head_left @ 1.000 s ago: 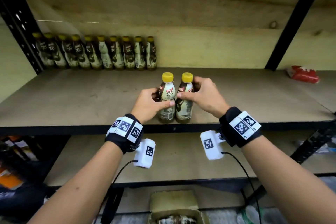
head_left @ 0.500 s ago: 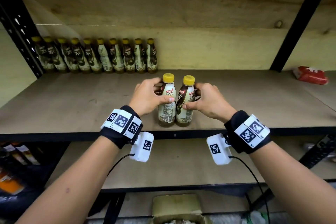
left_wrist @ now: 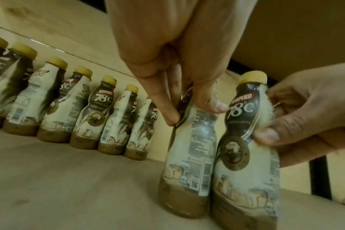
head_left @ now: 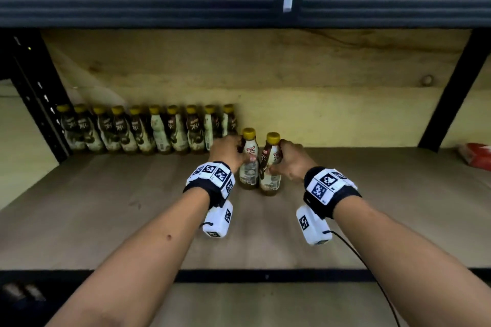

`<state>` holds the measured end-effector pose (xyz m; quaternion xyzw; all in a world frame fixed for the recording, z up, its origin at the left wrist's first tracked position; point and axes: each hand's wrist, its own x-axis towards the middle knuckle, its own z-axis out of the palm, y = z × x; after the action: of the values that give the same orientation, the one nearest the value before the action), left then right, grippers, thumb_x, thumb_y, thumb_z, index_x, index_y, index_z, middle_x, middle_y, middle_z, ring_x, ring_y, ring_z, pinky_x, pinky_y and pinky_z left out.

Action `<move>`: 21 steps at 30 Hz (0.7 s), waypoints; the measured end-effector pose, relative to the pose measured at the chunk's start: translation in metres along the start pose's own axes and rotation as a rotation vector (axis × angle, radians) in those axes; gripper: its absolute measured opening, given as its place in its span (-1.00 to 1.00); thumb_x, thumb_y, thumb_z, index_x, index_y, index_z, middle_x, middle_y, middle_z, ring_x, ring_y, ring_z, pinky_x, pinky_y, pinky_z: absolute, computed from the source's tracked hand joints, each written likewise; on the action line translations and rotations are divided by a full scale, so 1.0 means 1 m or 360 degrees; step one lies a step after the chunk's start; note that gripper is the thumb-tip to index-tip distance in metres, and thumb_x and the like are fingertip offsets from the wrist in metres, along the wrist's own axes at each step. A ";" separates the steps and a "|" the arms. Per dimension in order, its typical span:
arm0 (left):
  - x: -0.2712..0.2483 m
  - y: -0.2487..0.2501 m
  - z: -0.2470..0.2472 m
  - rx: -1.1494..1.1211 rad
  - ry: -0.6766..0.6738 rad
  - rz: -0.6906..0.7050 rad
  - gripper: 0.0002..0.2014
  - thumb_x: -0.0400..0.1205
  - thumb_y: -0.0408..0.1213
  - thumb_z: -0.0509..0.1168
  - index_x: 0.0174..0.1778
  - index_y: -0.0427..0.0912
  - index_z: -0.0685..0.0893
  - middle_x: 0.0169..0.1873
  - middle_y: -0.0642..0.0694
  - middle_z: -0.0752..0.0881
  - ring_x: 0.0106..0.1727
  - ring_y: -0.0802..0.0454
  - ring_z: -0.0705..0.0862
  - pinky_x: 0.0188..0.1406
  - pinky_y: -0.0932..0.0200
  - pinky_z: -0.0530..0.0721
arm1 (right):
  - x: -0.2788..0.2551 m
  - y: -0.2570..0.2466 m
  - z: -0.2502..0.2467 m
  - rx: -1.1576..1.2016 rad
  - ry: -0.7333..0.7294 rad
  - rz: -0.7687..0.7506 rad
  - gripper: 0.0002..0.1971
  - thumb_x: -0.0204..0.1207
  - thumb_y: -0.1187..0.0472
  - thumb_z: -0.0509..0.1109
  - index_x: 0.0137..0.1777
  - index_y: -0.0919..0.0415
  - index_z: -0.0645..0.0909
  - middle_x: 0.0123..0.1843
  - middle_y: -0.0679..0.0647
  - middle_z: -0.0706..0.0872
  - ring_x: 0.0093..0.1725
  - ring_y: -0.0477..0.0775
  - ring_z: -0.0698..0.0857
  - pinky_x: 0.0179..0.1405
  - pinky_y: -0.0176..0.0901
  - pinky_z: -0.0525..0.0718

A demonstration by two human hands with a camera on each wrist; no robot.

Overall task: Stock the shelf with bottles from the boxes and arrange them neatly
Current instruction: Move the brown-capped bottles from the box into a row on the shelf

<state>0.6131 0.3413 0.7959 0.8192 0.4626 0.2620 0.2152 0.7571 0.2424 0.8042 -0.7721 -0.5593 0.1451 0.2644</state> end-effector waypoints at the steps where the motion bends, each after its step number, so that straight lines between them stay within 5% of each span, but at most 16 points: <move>1: 0.009 0.001 0.002 0.0018 0.0002 -0.0017 -0.51 0.41 -0.03 0.56 0.22 -0.12 0.71 0.13 -0.12 0.78 0.17 -0.11 0.72 0.13 0.16 0.60 | 0.010 0.001 0.001 -0.0012 0.0022 0.0016 -0.51 0.36 0.27 0.62 0.27 0.20 0.54 0.20 0.11 0.75 0.16 0.14 0.73 0.16 -0.09 0.67; 11: 0.106 -0.005 0.023 0.0192 0.0007 -0.0119 -0.67 0.49 0.02 0.46 0.01 -0.13 0.65 0.00 -0.19 0.75 0.06 -0.24 0.70 -0.16 0.04 0.59 | 0.099 0.013 0.015 0.0000 0.0123 0.0119 -0.47 0.37 0.17 0.62 0.29 0.20 0.50 0.21 0.17 0.71 0.19 0.26 0.69 0.05 -0.07 0.64; 17: 0.138 -0.011 0.031 0.0155 0.0036 -0.0047 -0.62 0.49 -0.02 0.47 0.16 -0.10 0.68 0.13 -0.19 0.74 0.19 -0.29 0.67 0.15 -0.11 0.67 | 0.137 0.015 0.020 -0.0007 0.0183 0.0181 -0.43 0.41 0.15 0.58 0.35 0.20 0.43 0.25 0.22 0.68 0.23 0.33 0.67 0.20 0.11 0.67; 21: 0.144 -0.015 0.035 0.0192 0.0073 -0.0035 -0.72 0.54 -0.05 0.41 0.11 -0.09 0.68 0.13 -0.19 0.72 0.20 -0.29 0.66 0.16 -0.13 0.65 | 0.154 0.012 0.024 -0.0031 0.0244 0.0230 -0.48 0.50 0.22 0.48 0.41 0.20 0.37 0.27 0.27 0.65 0.25 0.39 0.66 0.18 0.11 0.67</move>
<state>0.6877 0.4702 0.7929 0.8194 0.4913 0.2500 0.1575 0.8046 0.3900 0.7888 -0.8218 -0.4818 0.0988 0.2878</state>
